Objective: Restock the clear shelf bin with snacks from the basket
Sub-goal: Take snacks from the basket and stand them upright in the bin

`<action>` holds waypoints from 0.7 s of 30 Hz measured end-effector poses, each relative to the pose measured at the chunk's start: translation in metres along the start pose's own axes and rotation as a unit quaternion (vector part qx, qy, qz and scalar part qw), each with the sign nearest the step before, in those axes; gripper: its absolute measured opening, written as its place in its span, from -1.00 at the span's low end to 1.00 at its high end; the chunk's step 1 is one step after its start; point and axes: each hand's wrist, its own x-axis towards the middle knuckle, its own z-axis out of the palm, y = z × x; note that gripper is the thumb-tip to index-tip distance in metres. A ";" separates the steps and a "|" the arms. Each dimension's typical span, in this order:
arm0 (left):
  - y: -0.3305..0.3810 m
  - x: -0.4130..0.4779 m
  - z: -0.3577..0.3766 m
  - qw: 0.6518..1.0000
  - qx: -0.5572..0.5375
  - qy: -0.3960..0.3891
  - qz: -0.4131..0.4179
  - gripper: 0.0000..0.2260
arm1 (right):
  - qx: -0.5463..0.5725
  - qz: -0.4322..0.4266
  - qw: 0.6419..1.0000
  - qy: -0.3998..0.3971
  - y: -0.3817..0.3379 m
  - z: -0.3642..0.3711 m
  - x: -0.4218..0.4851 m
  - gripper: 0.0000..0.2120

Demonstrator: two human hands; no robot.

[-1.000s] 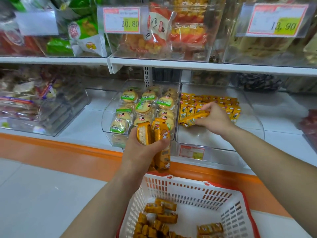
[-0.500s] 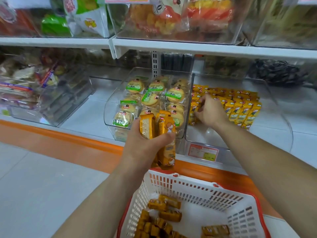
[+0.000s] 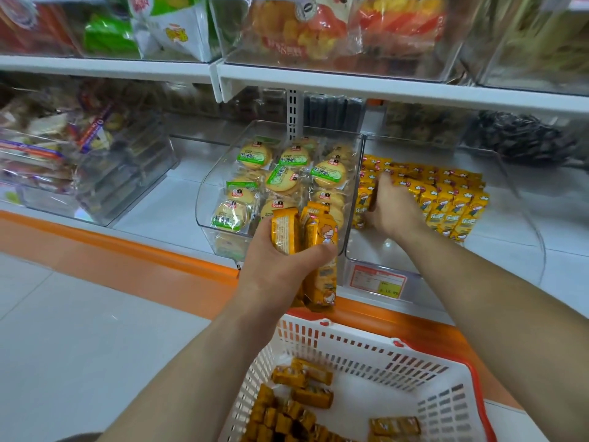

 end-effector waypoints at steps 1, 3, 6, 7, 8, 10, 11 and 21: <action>0.000 0.000 0.000 1.000 -0.002 0.000 -0.001 -0.60 | 0.002 -0.002 1.000 -0.005 0.000 -0.002 0.000 -0.43; 0.001 0.000 0.000 1.000 -0.007 0.000 -0.006 -0.59 | 0.012 0.004 1.000 -0.016 -0.002 -0.009 0.000 -0.43; 0.003 -0.001 0.002 0.999 -0.026 -0.001 -0.020 -0.61 | 0.019 0.016 0.999 -0.036 -0.006 -0.033 -0.008 -0.39; 0.003 -0.002 0.003 0.999 -0.033 -0.002 -0.025 -0.62 | 0.029 0.011 0.999 -0.034 -0.007 -0.043 -0.015 -0.38; 0.003 -0.003 0.004 0.999 -0.040 -0.002 -0.031 -0.63 | 0.048 0.001 0.998 -0.026 -0.008 -0.054 -0.025 -0.40; 0.003 -0.004 0.006 0.998 -0.050 -0.001 -0.045 -0.62 | 0.116 -0.022 0.993 -0.016 -0.009 -0.076 -0.055 -0.52; 0.003 -0.006 0.008 0.997 -0.051 -0.002 -0.052 -0.60 | 0.169 -0.029 0.985 -0.026 -0.010 -0.087 -0.074 -0.60; -0.002 -0.027 0.043 0.993 -0.073 -0.071 -0.065 -0.60 | 0.456 0.009 0.865 -0.209 -0.027 -0.119 -0.200 -0.66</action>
